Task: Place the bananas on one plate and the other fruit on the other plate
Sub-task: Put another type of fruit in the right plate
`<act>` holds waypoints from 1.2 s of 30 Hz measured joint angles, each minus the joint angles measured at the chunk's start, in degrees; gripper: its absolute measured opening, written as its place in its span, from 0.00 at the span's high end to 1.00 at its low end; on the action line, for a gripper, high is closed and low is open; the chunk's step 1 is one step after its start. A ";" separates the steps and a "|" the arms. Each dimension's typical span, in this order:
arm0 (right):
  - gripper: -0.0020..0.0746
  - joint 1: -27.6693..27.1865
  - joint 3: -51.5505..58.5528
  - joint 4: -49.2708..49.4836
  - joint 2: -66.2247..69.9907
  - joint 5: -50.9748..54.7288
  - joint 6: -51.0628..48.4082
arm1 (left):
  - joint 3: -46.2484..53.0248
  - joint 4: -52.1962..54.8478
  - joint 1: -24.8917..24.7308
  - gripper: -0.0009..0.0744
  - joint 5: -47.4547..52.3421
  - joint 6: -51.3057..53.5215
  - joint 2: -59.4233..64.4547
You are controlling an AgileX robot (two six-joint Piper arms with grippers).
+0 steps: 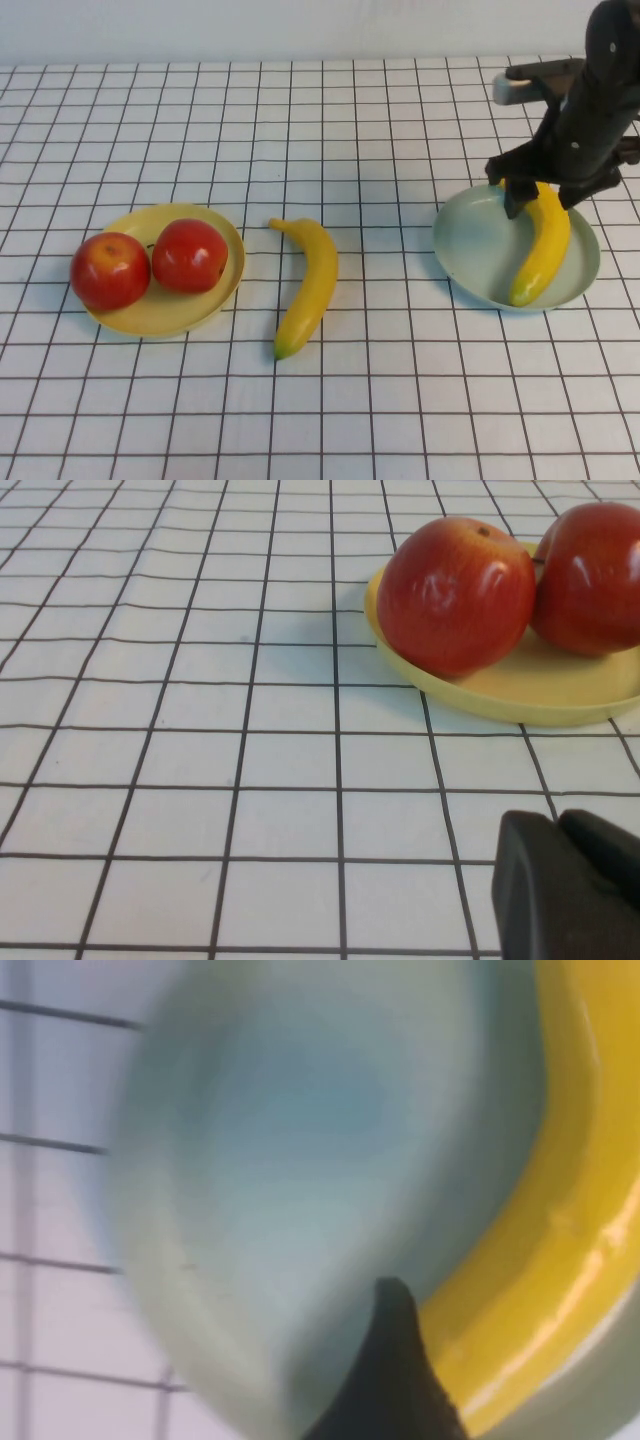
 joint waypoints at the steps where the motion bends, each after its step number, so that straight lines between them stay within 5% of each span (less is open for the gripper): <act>1: 0.35 1.12 -1.38 0.00 0.00 0.96 0.31 | 0.00 0.00 0.00 0.99 0.00 0.00 0.00; 18: 0.36 21.10 -5.08 5.35 5.44 -1.93 10.49 | 0.00 0.00 0.00 0.99 0.00 0.00 0.00; 36: 0.37 22.48 -18.26 9.70 18.21 -0.83 14.69 | 0.00 0.00 0.00 0.99 0.00 0.00 0.00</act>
